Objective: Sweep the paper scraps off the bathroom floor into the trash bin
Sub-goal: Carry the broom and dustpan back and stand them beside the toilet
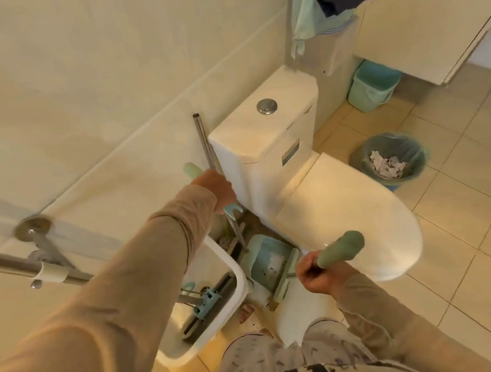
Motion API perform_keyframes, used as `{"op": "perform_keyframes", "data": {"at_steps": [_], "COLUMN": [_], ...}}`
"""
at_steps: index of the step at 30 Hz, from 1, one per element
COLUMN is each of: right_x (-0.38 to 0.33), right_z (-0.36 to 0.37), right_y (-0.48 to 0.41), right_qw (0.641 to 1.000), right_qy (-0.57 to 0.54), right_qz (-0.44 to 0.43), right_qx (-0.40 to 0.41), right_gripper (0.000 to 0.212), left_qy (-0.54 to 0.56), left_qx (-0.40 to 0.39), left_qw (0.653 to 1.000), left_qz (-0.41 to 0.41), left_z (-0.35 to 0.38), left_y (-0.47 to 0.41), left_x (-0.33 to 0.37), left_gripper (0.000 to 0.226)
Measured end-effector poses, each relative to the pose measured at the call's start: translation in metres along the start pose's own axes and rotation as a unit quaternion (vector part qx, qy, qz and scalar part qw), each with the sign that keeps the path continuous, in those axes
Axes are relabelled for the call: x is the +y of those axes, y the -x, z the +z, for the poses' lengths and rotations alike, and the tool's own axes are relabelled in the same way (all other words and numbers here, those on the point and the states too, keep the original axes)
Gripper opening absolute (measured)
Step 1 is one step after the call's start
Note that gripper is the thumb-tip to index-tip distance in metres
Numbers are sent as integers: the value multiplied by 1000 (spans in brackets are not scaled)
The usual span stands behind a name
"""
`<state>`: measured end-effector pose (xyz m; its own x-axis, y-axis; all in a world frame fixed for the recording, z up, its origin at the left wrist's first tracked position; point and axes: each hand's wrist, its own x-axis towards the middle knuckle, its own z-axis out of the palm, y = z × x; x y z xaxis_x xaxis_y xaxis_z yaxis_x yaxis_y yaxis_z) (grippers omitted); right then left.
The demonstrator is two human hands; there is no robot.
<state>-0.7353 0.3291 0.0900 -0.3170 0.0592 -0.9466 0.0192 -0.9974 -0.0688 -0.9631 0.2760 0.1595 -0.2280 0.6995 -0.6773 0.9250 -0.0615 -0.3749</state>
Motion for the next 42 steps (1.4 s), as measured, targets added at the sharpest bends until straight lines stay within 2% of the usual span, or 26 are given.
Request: {"op": "perform_keyframes", "data": {"at_steps": [1, 2, 3, 6, 8, 12, 14, 16, 19, 26, 31, 35, 38, 42], "right_x": [1, 2, 4, 10, 15, 24, 27, 28, 24, -10, -27, -31, -37, -45], "right_z": [9, 18, 28, 55, 68, 85, 97, 111, 142, 203, 242, 277, 294, 302], "right_y": [-1, -3, -4, -8, -14, -27, -32, -40, -47, -49, -55, -69, -81, -97], "right_qw": [1000, 999, 999, 998, 996, 994, 996, 997, 996, 991, 991, 988, 985, 986], "right_qy": [-1, -15, -22, -43, -69, -90, -58, -31, -12, -97, -90, -98, -118, -105], "right_qz": [-2, -2, 0, 7, 5, 16, 32, 44, 59, 82, 88, 104, 112, 118], "right_qx": [-17, -35, -44, -52, -61, -60, -61, -51, -62, -43, -52, -53, -56, -58], "right_gripper": [68, 75, 74, 44, 36, 47, 38, 39, 42, 30, 31, 36, 28, 22], "left_qy": [-14, -25, -31, -41, -63, -86, -79, -84, -70, 7, 38, 19, 9, 109], "left_qx": [0, 1, 3, 3, 12, 48, 82, 96, 94, 85, 79, 30, 27, 59], "left_qw": [1000, 1000, 999, 999, 997, 995, 993, 990, 988, 990, 987, 992, 994, 980], "left_qz": [7, 14, 18, 25, 29, 3, -28, -60, -97, -112, -138, -119, -107, -155], "left_z": [3, 6, 7, 10, 17, 42, 49, 55, 61, 80, 80, 67, 63, 62], "left_y": [-2, -5, -7, -14, -18, -23, -20, -17, -13, -2, -12, -18, -22, -26], "left_x": [-8, -17, -27, -53, -61, -56, -60, -64, -76, -100, -96, -106, -108, -99], "left_gripper": [27, 27, 27, 28, 29, 26, 24, 21, 20, 23, 23, 31, 29, 25]}}
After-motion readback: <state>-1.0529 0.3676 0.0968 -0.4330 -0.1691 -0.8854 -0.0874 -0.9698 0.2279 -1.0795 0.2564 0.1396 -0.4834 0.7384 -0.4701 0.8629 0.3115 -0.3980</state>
